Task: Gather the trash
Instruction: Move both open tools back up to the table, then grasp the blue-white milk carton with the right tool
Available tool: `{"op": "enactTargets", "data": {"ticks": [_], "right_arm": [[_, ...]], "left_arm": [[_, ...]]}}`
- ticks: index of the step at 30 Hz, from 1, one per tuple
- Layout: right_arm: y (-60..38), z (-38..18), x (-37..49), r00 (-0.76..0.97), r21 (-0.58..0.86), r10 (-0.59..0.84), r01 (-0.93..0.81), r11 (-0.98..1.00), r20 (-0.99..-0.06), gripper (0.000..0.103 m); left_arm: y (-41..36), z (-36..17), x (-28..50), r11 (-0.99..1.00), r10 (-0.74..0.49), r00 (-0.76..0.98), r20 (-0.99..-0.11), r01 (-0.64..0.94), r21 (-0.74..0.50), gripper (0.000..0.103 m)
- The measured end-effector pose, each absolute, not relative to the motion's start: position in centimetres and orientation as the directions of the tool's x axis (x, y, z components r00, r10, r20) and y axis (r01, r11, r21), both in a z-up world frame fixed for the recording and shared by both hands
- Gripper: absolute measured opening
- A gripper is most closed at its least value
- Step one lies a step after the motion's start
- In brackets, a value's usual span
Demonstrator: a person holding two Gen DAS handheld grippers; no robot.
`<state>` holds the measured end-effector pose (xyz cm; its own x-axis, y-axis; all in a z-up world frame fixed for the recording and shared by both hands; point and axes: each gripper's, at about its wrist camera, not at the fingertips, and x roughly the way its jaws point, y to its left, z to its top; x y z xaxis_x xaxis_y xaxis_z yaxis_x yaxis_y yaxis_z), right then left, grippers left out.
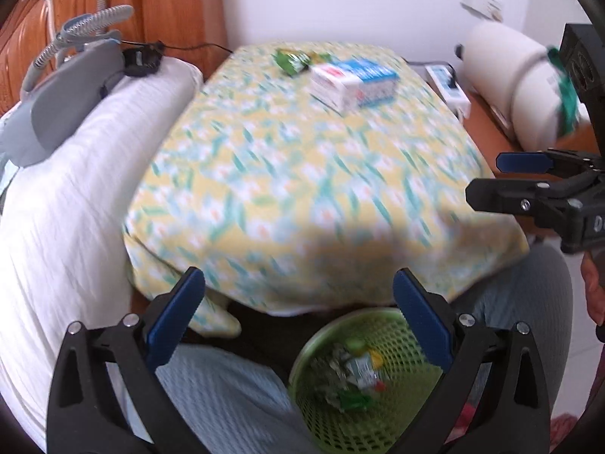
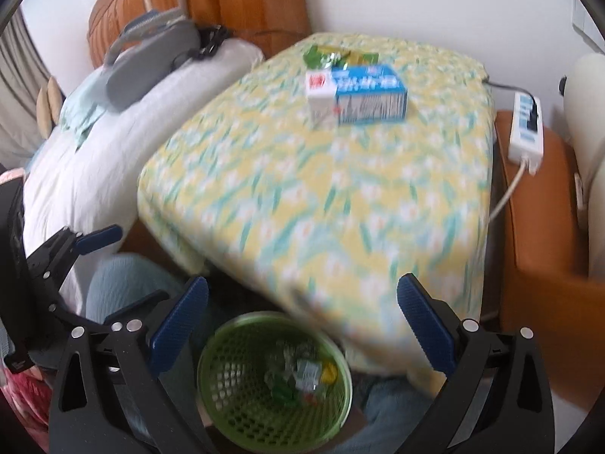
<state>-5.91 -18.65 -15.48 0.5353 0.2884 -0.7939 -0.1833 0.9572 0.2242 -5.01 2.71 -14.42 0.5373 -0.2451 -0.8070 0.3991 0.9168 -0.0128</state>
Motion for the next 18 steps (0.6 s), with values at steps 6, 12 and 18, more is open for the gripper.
{"op": "enactTargets", "data": {"ticks": [6,12,18], "right_arm": [[-19.1,-14.3,-0.8,0.546,0.222,0.281,-0.174,0.959,-0.789,0.1],[-19.2,-13.1,4.2,0.528,0.19,0.249,-0.165,0.968,-0.812,0.1],[-20.9,-13.9,7.9,0.498,0.383,0.313,0.043,0.923,-0.809,0.1]], "left_arm": [[2.7,-13.1,-1.2,0.927,-0.236,0.577,-0.782,0.375,-0.003,0.095],[2.7,-12.9,1.6,0.928,-0.264,0.576,-0.774,0.371,-0.04,0.095],[3.0,-12.7,3.0,0.928,-0.257,0.595,-0.762,0.372,-0.023,0.095]]}}
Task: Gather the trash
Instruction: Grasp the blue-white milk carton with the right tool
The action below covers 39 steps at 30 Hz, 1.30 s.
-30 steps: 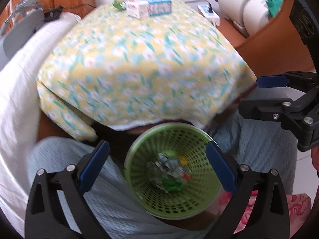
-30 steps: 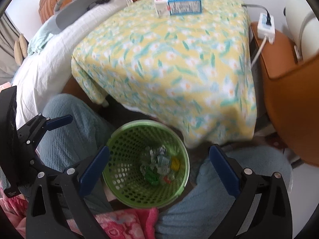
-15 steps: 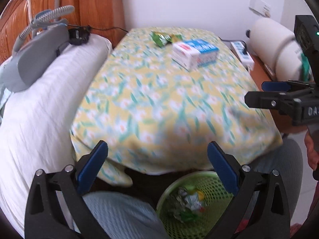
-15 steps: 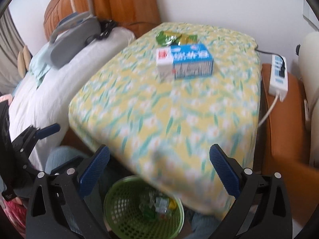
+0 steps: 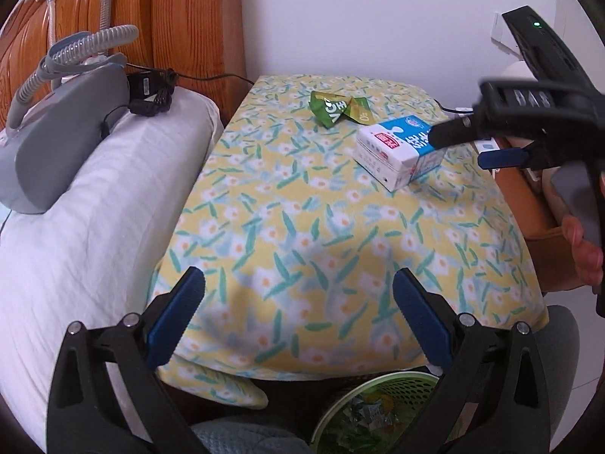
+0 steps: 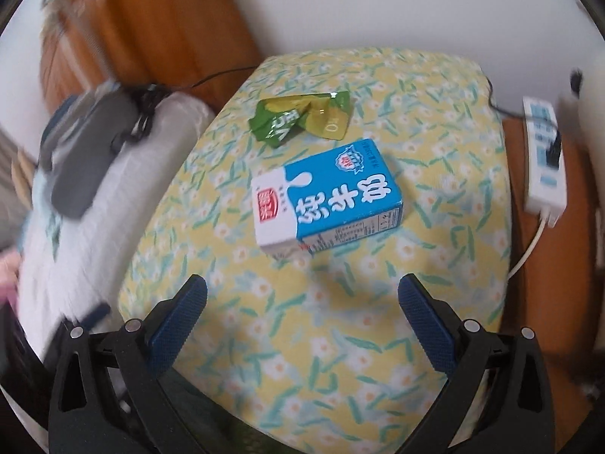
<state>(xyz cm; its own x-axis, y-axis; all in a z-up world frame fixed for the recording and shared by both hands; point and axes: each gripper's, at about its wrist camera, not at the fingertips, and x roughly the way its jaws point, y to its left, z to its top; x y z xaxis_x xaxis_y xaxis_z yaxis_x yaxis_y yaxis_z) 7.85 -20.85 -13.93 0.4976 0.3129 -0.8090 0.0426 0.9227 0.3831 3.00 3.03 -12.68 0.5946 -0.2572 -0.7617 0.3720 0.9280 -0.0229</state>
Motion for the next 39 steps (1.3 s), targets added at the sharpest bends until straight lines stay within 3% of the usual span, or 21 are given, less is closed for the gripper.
{"op": "enactTargets", "data": {"ticks": [8,19,26,30,39], "right_arm": [[-22.1,-15.2,11.8,0.488,0.543,0.337,0.377,0.75,-0.805,0.1],[-21.7,-17.5,16.4,0.361,0.359,0.138,0.673,0.646,-0.923,0.1],[-21.8,-19.5,17.5,0.281,0.293,0.123,0.714,0.636,-0.952,0.101],[-21.8,-19.4,17.8,0.283,0.297,0.134,0.682,0.669,-0.95,0.092],[-21.1,-18.9,17.3,0.337,0.394,0.228,0.589,0.706,-0.913,0.082]], "left_arm": [[5.0,-12.5,3.2,0.913,-0.326,0.588,-0.74,0.399,-0.084,0.095],[8.6,-12.9,3.9,0.929,-0.302,0.6,-0.741,0.358,-0.089,0.095],[8.1,-12.9,4.2,0.921,-0.284,0.615,-0.735,0.388,-0.031,0.095],[7.5,-12.8,4.1,0.918,-0.275,0.62,-0.735,0.397,-0.008,0.095],[6.2,-12.8,4.8,0.921,-0.273,0.604,-0.749,0.39,-0.021,0.095]]}}
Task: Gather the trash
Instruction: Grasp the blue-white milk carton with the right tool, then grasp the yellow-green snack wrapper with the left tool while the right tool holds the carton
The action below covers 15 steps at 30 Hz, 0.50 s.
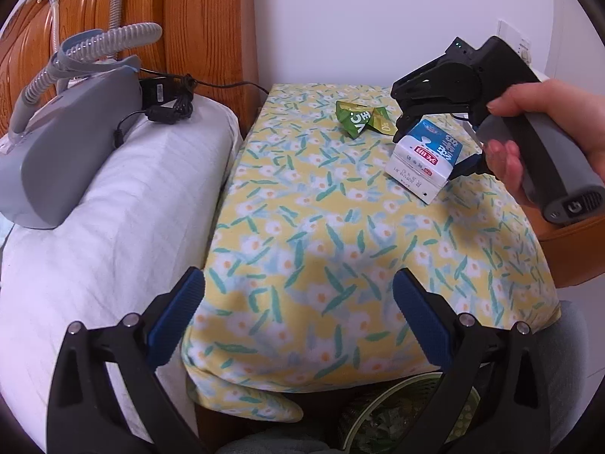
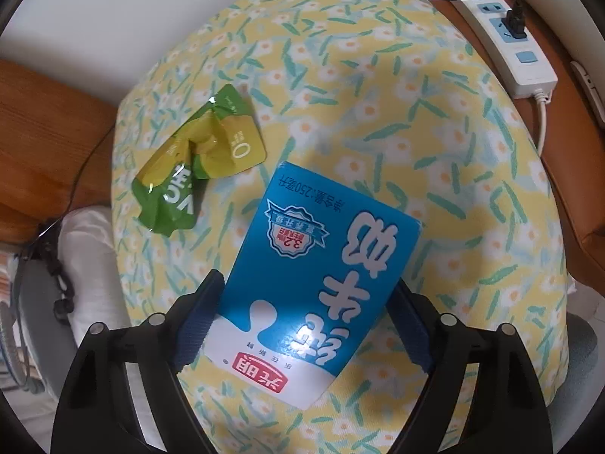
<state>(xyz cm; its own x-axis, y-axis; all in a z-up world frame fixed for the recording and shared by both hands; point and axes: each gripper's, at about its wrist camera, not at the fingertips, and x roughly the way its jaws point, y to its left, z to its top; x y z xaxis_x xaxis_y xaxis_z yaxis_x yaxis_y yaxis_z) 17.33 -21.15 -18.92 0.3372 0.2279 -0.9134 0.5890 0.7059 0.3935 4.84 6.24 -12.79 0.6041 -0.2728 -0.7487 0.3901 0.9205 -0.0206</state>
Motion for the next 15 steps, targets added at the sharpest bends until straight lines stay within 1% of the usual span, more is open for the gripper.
{"op": "enactTargets", "data": {"ticks": [5,10,12,15], "right_arm": [[-21.6,-17.2,16.2,0.391,0.427,0.246,0.491,0.76,-0.887,0.08],[-22.5,-15.6,14.7,0.454,0.415,0.234,0.353,0.839,-0.86,0.08],[-22.8,-15.2,14.4,0.473,0.383,0.21,0.307,0.871,-0.856,0.08],[-23.0,-14.6,14.2,0.5,0.299,0.148,0.237,0.924,-0.854,0.08]], "left_arm": [[4.6,-12.7,6.1,0.914,-0.288,0.598,-0.748,0.405,-0.028,0.095],[2.2,-12.2,9.6,0.898,-0.314,0.6,-0.736,0.439,-0.026,0.095],[1.1,-11.9,11.5,0.896,-0.314,0.601,-0.735,0.443,-0.02,0.095],[-1.3,-12.0,14.8,0.884,-0.327,0.588,-0.74,0.466,-0.02,0.095]]}}
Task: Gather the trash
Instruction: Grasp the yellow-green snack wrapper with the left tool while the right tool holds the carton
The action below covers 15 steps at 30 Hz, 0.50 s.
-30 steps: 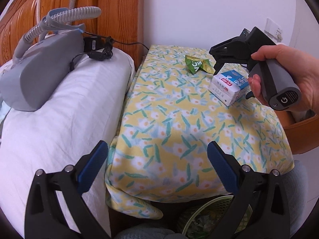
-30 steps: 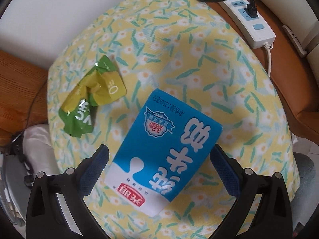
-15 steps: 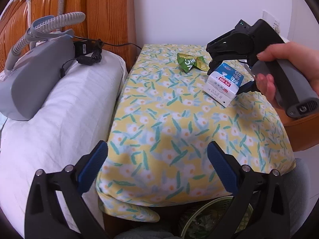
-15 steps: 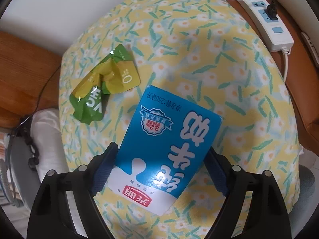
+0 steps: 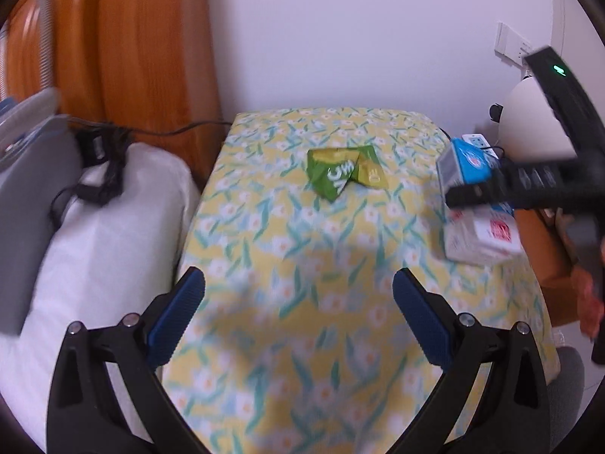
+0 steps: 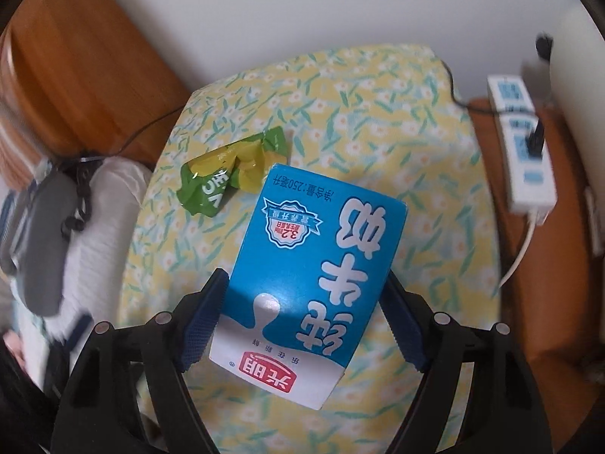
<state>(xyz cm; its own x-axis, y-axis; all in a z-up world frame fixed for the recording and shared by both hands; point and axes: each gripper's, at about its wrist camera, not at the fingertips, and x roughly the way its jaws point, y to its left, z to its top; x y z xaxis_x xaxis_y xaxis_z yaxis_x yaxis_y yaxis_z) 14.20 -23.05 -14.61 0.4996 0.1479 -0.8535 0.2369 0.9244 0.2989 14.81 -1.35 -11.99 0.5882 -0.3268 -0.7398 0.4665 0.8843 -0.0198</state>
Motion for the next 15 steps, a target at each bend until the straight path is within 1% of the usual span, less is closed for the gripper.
{"op": "enactTargets", "data": {"ticks": [2,5,10,15], "right_arm": [[-23.4,-14.4,14.2,0.519,0.25,0.115,0.198,0.948,-0.847,0.08],[-24.2,-14.1,14.3,0.543,0.225,0.109,0.152,0.963,-0.833,0.08],[-25.6,-14.1,14.4,0.578,0.232,0.132,0.101,0.968,-0.805,0.08],[-26.9,-14.4,14.7,0.592,0.271,0.188,0.053,0.961,-0.783,0.08]], "left_arm": [[-3.2,-12.3,16.7,0.875,-0.324,0.586,-0.742,0.484,0.0,0.095],[-5.9,-12.9,19.1,0.851,-0.335,0.579,-0.743,0.524,0.024,0.095],[-9.0,-14.0,22.5,0.794,-0.393,0.537,-0.747,0.608,0.019,0.095],[-10.7,-15.1,25.4,0.705,-0.428,0.481,-0.765,0.708,0.051,0.095]]}}
